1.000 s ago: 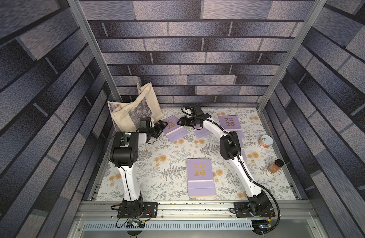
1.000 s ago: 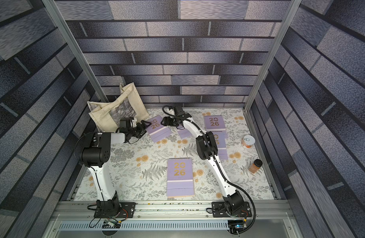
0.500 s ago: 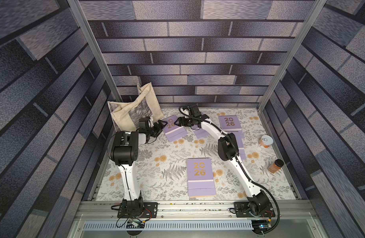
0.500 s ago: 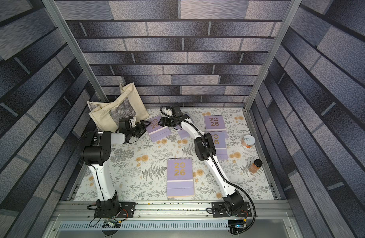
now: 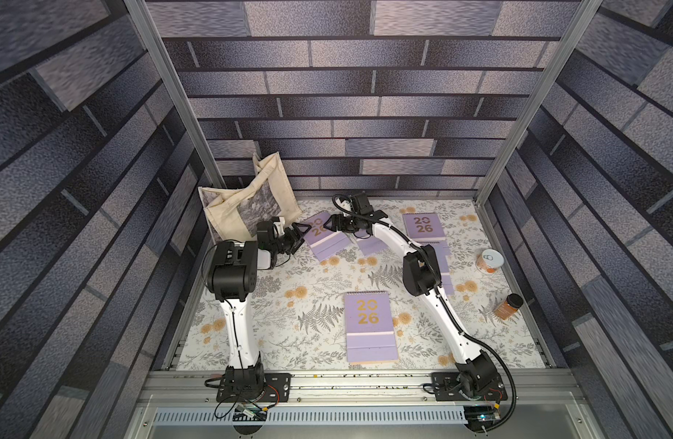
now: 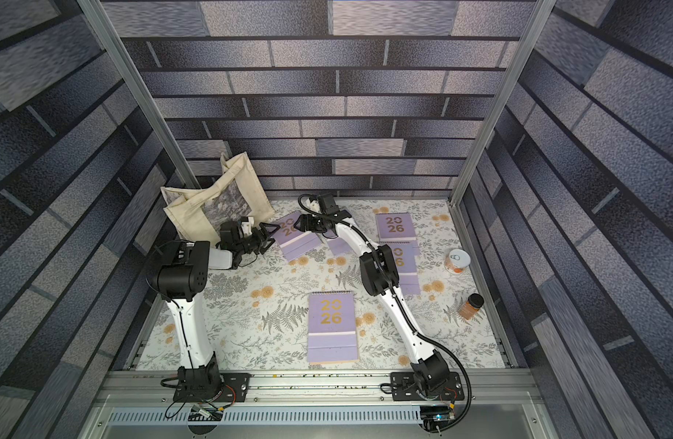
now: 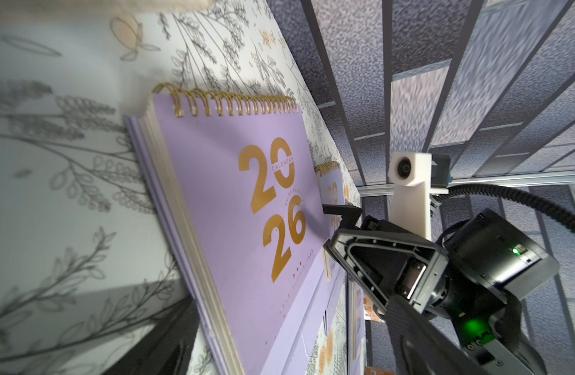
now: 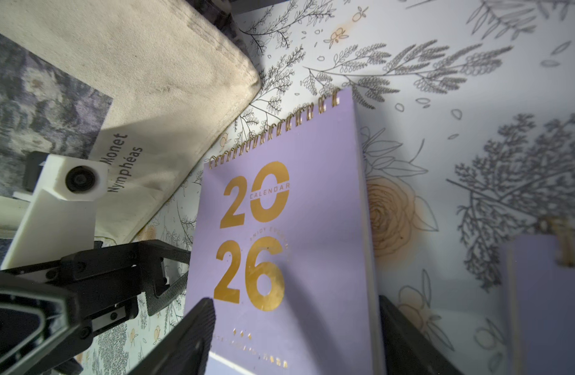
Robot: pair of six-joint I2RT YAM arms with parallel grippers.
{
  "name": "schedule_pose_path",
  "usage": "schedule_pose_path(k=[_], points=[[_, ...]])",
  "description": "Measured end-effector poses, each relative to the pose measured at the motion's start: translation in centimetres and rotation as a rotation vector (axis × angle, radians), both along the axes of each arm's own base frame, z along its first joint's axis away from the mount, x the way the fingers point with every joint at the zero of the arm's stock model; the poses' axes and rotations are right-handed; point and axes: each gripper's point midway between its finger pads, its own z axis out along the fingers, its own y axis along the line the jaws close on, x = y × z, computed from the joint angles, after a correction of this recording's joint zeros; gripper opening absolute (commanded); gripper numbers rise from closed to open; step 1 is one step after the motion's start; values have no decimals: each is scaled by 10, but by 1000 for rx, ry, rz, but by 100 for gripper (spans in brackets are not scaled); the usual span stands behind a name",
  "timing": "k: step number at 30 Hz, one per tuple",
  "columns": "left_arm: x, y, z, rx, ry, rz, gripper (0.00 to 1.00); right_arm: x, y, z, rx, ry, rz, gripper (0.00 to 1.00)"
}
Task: Stack the calendars
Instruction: Pick up the calendar at the center of the board.
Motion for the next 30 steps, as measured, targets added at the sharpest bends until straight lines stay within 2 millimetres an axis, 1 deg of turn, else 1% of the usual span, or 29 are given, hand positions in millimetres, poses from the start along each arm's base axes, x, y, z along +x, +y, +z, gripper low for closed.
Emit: schedule_pose_path(k=[3, 7, 10, 12, 14, 16, 17, 19, 21, 25, 28, 30], points=[[-4, -6, 6, -44, -2, -21, 92, 1, 0, 0, 2, 2, -3, 78], [-7, -14, 15, -85, -9, -43, 92, 0, 1, -2, 17, 8, 2, 74], [-13, -27, 26, -97, -27, -90, 92, -5, 6, -3, 41, 7, 24, 68], [-17, -33, 32, -96, -28, -111, 92, -10, 9, -4, 47, 16, 31, 60], [-22, -33, 29, -97, 2, -115, 92, -13, 8, -5, 53, 39, 29, 44], [-27, -30, 18, -98, 50, -107, 92, -17, 6, -5, 60, 56, 28, 32], [-31, -29, 11, -100, 81, -104, 92, -20, 6, -6, 65, 68, 29, 28], [-37, -28, 1, -101, 121, -99, 92, -23, 6, -3, 81, 80, 37, 23], [-41, -27, -4, -102, 141, -97, 89, -27, 8, 2, 96, 84, 47, 19], [-41, -27, -4, -101, 141, -99, 87, -29, 8, 13, 119, 70, 47, 14], [-41, -26, -4, -101, 142, -97, 87, -32, 7, 15, 135, 77, 37, 0], [-40, -24, -4, -102, 141, -94, 87, -35, 6, 15, 152, 91, 28, 0]])
